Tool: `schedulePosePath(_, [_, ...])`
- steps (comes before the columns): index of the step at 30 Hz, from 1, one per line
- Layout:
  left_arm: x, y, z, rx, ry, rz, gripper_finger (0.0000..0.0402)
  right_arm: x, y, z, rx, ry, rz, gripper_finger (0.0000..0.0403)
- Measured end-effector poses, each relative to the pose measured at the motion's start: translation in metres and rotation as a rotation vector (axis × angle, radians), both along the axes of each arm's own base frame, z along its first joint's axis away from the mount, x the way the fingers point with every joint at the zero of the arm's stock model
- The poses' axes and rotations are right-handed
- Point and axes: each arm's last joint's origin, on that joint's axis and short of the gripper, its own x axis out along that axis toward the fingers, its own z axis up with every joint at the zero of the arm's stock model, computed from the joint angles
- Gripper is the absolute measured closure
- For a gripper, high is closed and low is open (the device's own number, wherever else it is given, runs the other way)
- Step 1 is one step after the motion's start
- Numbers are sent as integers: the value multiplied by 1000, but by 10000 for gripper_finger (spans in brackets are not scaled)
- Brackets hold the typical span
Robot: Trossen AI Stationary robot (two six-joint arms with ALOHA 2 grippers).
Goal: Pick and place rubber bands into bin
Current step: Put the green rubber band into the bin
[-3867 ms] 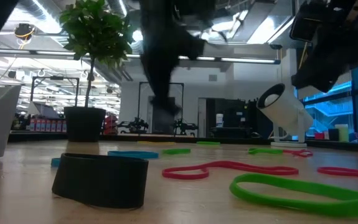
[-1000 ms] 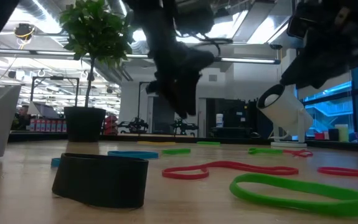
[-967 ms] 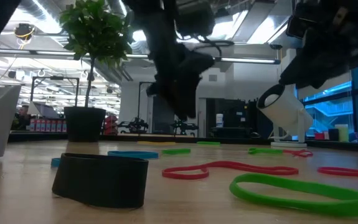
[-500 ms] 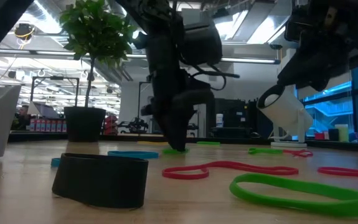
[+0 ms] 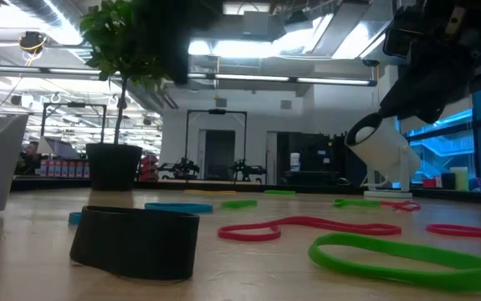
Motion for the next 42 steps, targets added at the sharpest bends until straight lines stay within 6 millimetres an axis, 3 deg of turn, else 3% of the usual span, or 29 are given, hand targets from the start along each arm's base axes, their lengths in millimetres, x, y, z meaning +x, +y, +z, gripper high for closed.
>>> schedulePosePath(6, [-25, -34, 21, 61, -100, 97, 400, 0, 0, 0, -37, -1, 33, 334])
schedulePosePath(11, [-10, -34, 6, 86, -112, 143, 400, 0, 0, 0, -35, -2, 33, 334])
schedulePosePath(15, [22, -17, -16, 120, -152, 113, 400, 0, 1, 0, -9, 0, 60, 334])
schedulePosePath(22, [67, 29, -66, 81, -115, 63, 396, -1, 5, 0, 97, 30, 110, 334])
schedulePosePath(31, [82, 65, -133, -3, 74, 55, 316, -4, 11, -1, 135, 48, 119, 334])
schedulePosePath(34, [83, 66, -137, -37, 88, 23, 306, -4, 11, -1, 135, 49, 122, 334])
schedulePosePath(39, [77, 54, -133, -28, 125, 1, 387, -4, 11, -1, 121, 47, 131, 334])
schedulePosePath(42, [67, 36, -117, -67, 140, -20, 399, -4, 11, -1, 94, 44, 152, 334])
